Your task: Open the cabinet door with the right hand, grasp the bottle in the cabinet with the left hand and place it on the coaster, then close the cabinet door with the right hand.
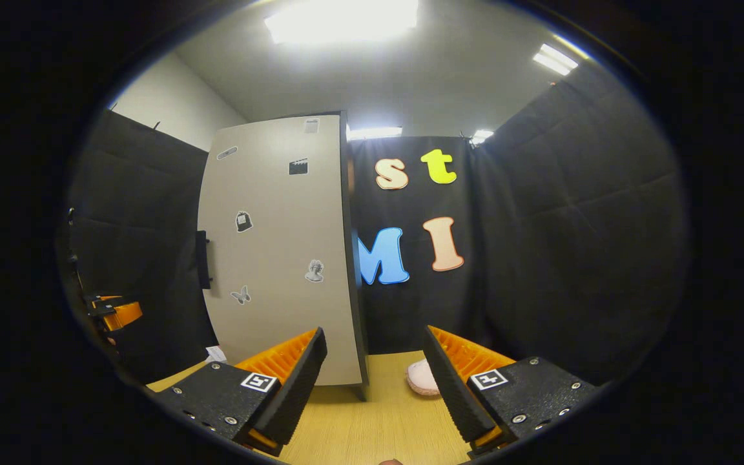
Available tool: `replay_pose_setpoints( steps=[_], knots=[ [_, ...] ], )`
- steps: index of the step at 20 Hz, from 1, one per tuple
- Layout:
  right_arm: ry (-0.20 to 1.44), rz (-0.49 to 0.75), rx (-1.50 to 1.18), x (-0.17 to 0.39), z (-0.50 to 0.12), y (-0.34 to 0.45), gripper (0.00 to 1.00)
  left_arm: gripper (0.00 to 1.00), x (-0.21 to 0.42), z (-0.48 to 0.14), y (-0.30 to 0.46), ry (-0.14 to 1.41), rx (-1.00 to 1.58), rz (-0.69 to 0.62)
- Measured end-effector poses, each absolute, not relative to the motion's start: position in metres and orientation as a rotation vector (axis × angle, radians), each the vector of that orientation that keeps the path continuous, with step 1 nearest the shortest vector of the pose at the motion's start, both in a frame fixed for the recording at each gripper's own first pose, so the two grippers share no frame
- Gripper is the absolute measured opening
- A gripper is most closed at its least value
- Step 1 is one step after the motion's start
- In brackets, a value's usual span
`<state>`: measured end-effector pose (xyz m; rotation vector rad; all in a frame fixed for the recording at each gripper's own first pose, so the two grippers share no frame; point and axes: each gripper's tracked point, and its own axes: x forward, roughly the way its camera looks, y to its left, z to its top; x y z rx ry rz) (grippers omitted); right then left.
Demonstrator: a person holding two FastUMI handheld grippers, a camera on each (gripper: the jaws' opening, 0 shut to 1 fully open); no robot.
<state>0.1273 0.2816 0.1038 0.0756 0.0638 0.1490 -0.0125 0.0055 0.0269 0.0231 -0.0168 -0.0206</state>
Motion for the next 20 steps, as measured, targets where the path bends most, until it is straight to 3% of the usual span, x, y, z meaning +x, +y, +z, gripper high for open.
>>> replay_pose_setpoints(
  steps=[20],
  knots=[
    [0.049,0.146,0.067,0.127,0.108,0.290,0.93,0.91,-0.005,0.019,0.021,-0.008,0.015,-0.016]
  ],
)
